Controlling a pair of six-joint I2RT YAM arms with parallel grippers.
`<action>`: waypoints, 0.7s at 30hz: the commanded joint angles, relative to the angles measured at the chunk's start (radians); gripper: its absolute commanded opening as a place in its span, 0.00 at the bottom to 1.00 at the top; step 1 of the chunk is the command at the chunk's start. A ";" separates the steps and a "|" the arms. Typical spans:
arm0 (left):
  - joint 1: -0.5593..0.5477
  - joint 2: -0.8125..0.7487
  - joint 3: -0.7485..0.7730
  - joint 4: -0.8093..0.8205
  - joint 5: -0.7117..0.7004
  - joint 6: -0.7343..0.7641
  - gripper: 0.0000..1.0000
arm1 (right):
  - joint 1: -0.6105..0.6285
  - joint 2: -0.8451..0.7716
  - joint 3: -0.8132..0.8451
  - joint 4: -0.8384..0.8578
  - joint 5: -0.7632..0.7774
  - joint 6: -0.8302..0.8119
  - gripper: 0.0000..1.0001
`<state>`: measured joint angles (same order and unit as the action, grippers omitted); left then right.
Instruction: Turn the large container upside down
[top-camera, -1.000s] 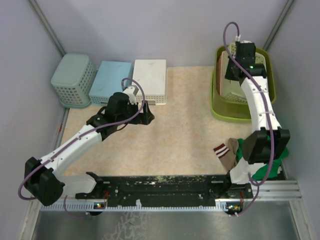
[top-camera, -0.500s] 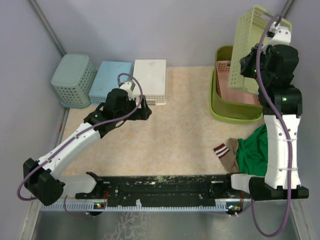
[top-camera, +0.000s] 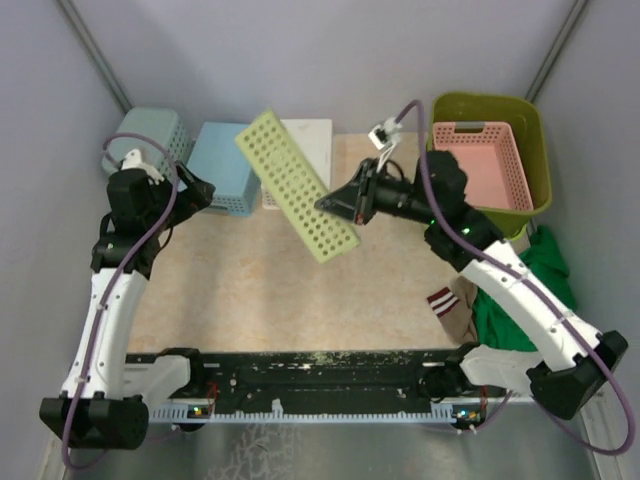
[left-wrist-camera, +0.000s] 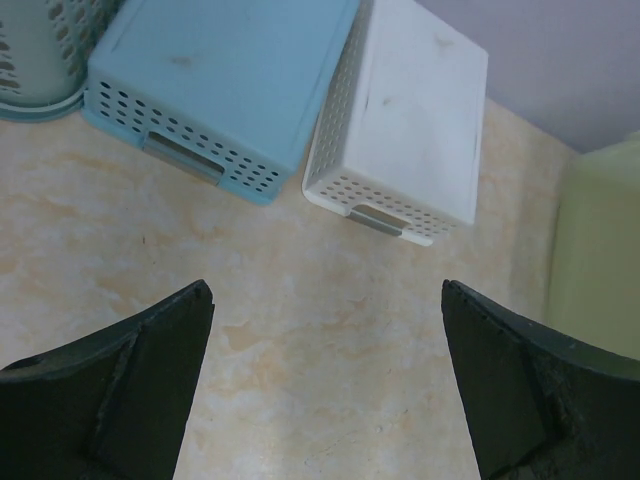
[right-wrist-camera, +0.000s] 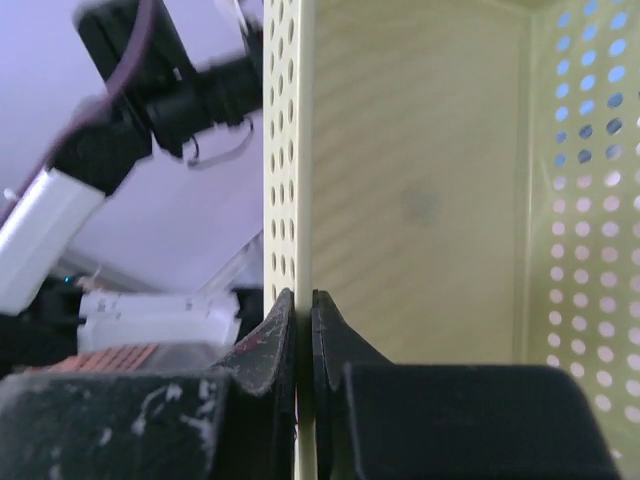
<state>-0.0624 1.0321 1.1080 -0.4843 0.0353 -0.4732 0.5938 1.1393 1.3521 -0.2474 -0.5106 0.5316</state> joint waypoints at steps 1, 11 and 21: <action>0.042 -0.097 -0.025 -0.033 -0.034 -0.087 1.00 | 0.063 0.001 -0.195 0.369 -0.062 0.234 0.00; 0.041 -0.114 -0.090 0.073 0.299 0.047 1.00 | 0.028 -0.031 -0.578 0.775 -0.060 0.601 0.00; 0.022 -0.068 -0.147 0.104 0.422 0.076 1.00 | -0.094 -0.083 -1.063 1.299 0.036 1.102 0.00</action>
<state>-0.0288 0.9501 0.9604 -0.4320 0.3695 -0.4389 0.4980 1.0912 0.4423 0.7082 -0.5415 1.3769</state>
